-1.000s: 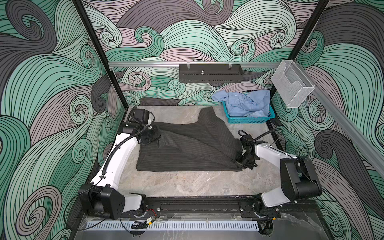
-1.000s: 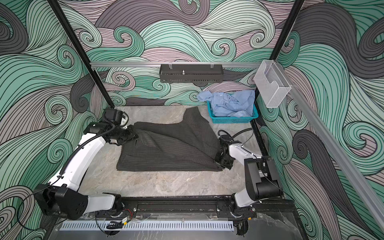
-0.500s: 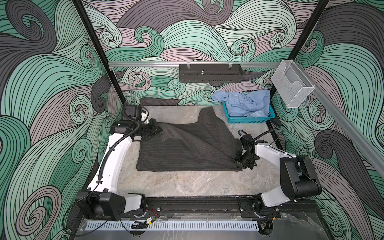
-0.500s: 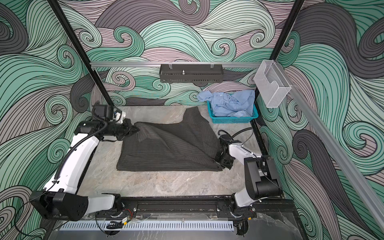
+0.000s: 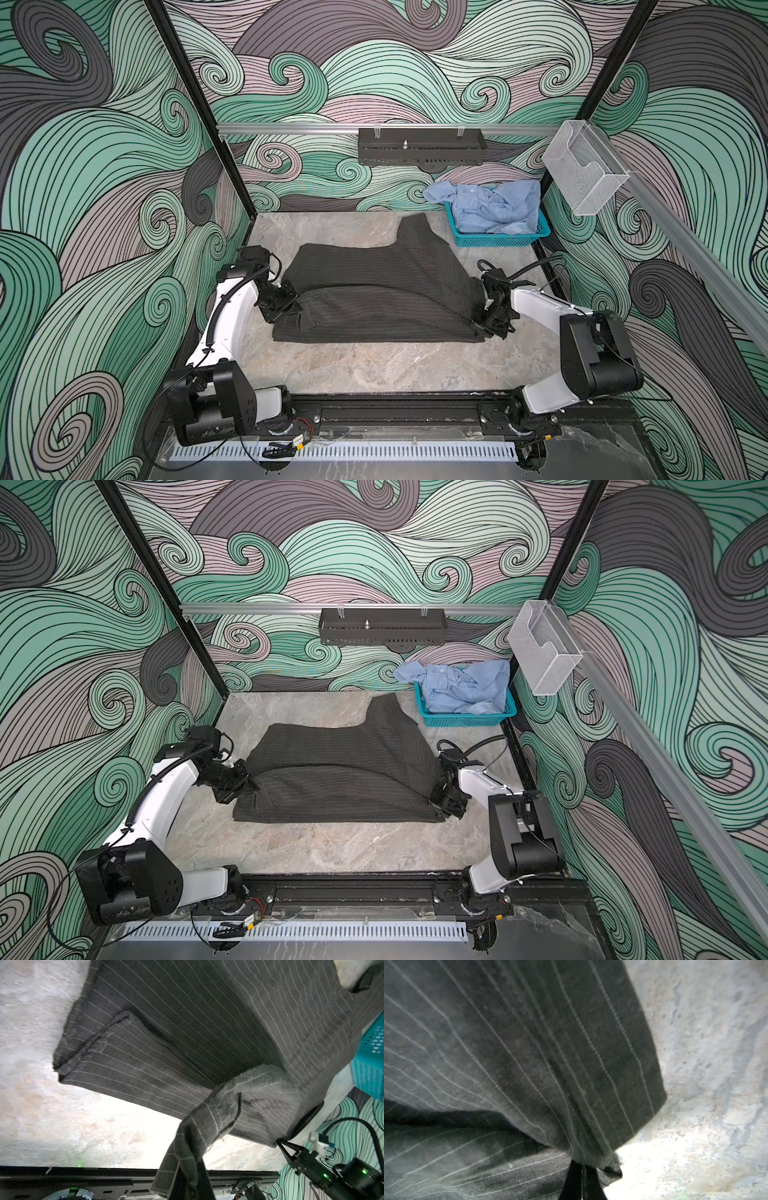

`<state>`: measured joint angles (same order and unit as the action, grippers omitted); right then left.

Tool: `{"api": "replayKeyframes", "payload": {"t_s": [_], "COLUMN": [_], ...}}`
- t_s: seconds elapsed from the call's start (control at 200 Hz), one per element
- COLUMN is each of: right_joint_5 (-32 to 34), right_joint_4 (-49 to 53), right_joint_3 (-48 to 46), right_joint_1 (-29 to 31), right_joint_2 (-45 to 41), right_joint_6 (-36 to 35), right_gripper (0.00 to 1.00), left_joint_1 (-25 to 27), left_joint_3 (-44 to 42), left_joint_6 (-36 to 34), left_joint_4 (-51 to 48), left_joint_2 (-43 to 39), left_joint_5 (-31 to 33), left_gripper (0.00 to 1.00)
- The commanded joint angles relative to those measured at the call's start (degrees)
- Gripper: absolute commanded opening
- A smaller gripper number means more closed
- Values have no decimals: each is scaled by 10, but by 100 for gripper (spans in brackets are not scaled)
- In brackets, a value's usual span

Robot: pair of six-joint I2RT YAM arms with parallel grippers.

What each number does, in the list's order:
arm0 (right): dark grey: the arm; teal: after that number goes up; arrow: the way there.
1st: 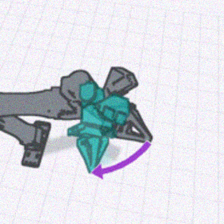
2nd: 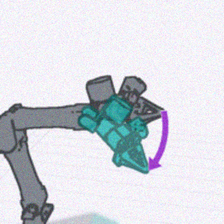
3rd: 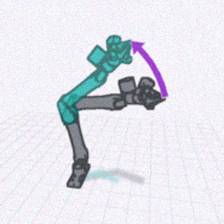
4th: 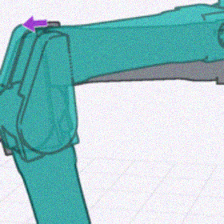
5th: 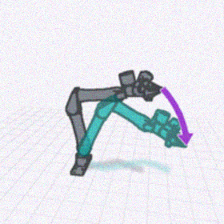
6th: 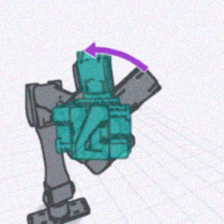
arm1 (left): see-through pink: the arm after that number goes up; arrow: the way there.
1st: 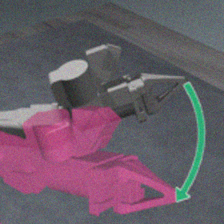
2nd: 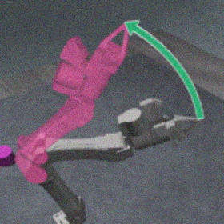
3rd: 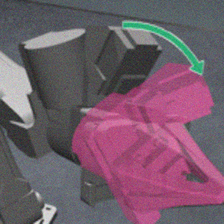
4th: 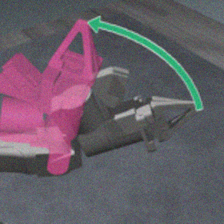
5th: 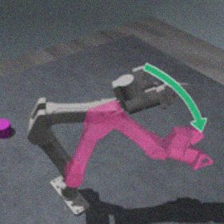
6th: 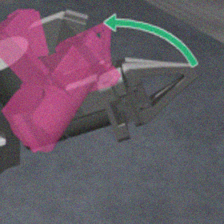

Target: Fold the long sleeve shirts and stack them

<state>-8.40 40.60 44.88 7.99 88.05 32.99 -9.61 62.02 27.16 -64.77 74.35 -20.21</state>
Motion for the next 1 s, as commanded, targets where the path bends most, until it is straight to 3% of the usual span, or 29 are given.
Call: {"api": "replayKeyframes", "payload": {"t_s": [0.0,0.2,0.38,0.475,0.695,0.826,0.996], "right_joint_5": [39,24,9,7,4,16,18], "right_joint_4": [-6,-7,-7,-2,4,6,-3], "right_joint_3": [-19,-16,-13,-7,6,7,6], "right_joint_1": [-9,-9,-9,-9,-8,-8,-8], "right_joint_2": [14,14,-4,-10,-4,6,25], "right_joint_6": [-7,-14,-20,-16,-15,-16,-13], "right_gripper": [0,0,0,0,0,0,0], "left_joint_1": [-6,-6,-4,2,38,52,37], "left_joint_3": [9,16,26,34,147,189,185], "left_joint_6": [-11,-17,-27,-17,-2,-7,-17], "left_joint_4": [-22,-19,27,64,35,0,-74], "left_joint_2": [20,46,40,51,143,110,32], "left_joint_5": [71,97,4,-15,-64,-131,-139], "left_gripper": [0,0,5,3,0,0,0]}}
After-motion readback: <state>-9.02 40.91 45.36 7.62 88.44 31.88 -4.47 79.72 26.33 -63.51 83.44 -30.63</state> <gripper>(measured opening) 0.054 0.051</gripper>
